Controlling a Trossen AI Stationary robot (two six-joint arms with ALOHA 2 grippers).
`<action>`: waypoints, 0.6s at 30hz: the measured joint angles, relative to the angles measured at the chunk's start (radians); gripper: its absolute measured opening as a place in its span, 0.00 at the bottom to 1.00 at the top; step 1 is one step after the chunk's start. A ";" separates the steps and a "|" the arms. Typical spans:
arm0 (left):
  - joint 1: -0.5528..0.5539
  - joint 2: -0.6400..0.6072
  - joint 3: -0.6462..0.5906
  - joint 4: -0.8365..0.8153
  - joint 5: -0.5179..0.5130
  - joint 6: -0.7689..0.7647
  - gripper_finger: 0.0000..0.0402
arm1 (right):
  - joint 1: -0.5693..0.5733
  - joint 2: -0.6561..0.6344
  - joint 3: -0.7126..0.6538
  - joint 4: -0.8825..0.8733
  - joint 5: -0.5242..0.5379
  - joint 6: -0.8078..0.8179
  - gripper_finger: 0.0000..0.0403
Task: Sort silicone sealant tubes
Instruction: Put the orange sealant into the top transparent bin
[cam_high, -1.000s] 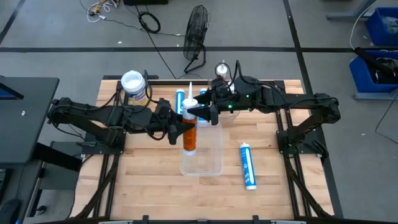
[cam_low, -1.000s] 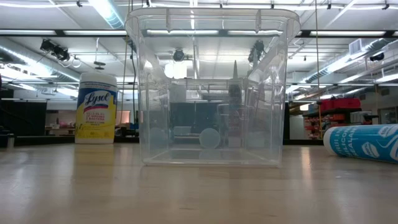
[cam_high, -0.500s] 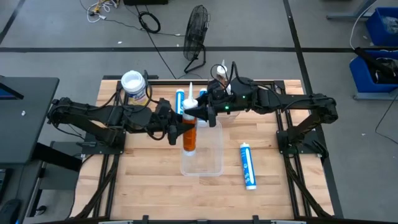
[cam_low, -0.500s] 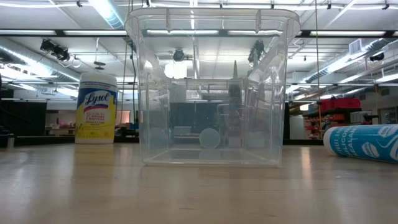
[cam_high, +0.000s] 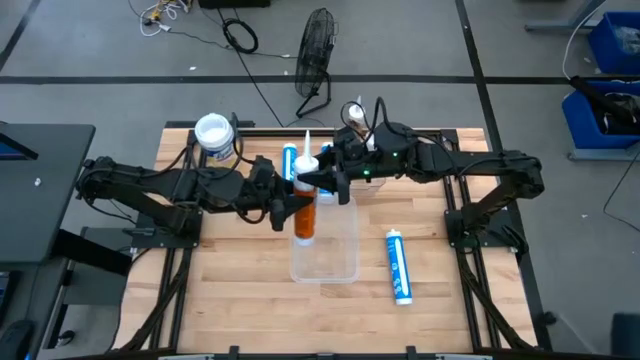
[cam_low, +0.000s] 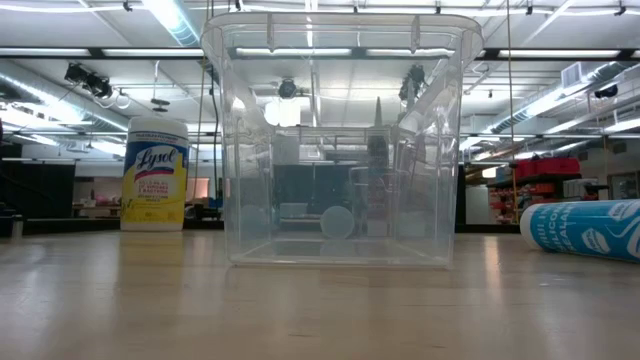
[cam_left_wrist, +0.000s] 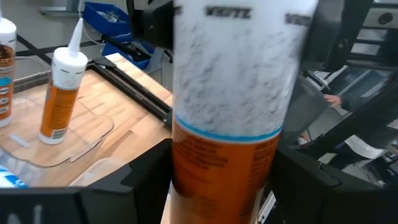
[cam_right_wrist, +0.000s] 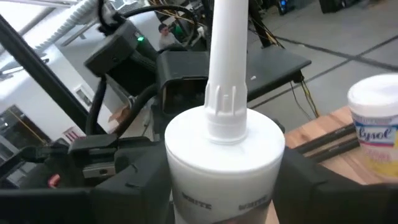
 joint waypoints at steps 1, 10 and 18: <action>0.000 0.000 0.001 0.004 0.002 -0.001 0.62 | -0.002 -0.004 0.000 0.003 0.000 -0.015 0.52; 0.001 -0.035 0.000 -0.032 -0.115 0.012 0.69 | -0.014 -0.017 0.090 -0.106 0.035 -0.094 0.52; 0.023 -0.105 0.000 -0.059 -0.177 0.070 0.74 | -0.012 -0.018 0.143 -0.174 0.114 -0.188 0.52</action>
